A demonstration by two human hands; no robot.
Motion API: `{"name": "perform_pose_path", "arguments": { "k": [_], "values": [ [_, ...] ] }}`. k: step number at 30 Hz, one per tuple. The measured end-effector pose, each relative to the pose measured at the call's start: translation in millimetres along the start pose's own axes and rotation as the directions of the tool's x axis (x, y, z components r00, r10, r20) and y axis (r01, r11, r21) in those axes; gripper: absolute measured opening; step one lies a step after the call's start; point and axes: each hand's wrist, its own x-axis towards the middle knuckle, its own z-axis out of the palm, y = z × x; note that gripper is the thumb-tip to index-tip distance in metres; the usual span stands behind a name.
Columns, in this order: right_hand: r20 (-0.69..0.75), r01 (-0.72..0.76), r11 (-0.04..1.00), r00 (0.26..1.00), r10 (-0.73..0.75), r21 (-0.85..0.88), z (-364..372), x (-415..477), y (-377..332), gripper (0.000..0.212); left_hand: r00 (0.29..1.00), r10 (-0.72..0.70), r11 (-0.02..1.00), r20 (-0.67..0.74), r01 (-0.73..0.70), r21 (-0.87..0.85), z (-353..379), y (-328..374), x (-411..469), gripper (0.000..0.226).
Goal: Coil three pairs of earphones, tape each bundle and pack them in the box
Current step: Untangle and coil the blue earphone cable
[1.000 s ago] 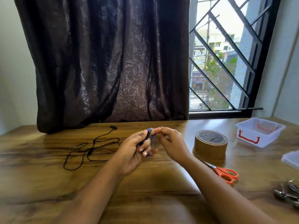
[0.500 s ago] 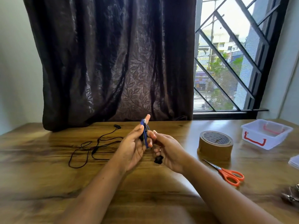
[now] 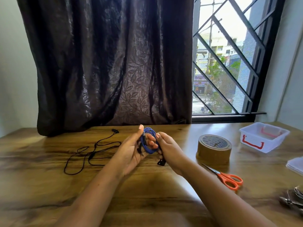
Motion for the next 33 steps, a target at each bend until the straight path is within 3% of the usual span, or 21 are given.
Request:
{"name": "perform_pose_path", "arguments": {
  "k": [4, 7, 10, 13, 18, 21, 26, 33],
  "values": [
    [-0.085, 0.086, 0.959, 0.99, -0.113, -0.272, -8.4, -0.8, 0.0, 0.034, 0.998, -0.043, 0.985, -0.046, 0.05, 0.165, -4.6, 0.3, -0.1, 0.045],
    [-0.043, 0.188, 0.896, 0.974, -0.223, -0.403, -10.4, 0.6, 3.9, 0.027, 0.996, -0.083, 0.962, -0.029, 0.088, 0.257, -3.8, -1.5, 0.1, 0.036],
    [0.01, 0.216, 0.854, 0.971, -0.24, -0.473, -9.7, 1.6, 6.9, 0.026, 0.994, -0.102, 0.931, -0.048, 0.113, 0.346, -5.3, -2.2, 0.8, 0.027],
    [0.05, 0.235, 0.845, 0.969, -0.241, -0.48, -10.1, 1.5, 5.8, 0.034, 0.99, -0.124, 0.906, -0.072, 0.142, 0.4, -7.2, -2.3, 0.9, 0.024],
    [0.032, 0.163, 0.919, 0.986, -0.163, -0.36, -14.1, 3.6, 1.7, 0.03, 0.986, -0.121, 0.967, -0.118, 0.144, 0.212, -0.4, -2.1, -0.4, 0.027],
    [0.044, 0.113, 0.947, 0.994, -0.105, -0.302, -20.0, 6.5, 3.7, 0.028, 0.983, -0.078, 0.976, -0.167, 0.11, 0.19, -0.1, -1.2, 1.1, 0.028],
    [0.067, 0.129, 0.955, 0.991, -0.115, -0.266, -31.9, 5.9, 5.1, 0.009, 0.988, -0.029, 0.973, -0.153, 0.063, 0.224, 2.2, -1.9, 0.8, 0.028],
    [0.061, 0.07, 0.928, 0.997, -0.051, -0.366, -30.9, 7.1, 13.2, 0.015, 0.985, 0.05, 0.925, -0.167, 0.017, 0.379, -5.6, -7.5, 6.3, 0.028]
  ]
}}
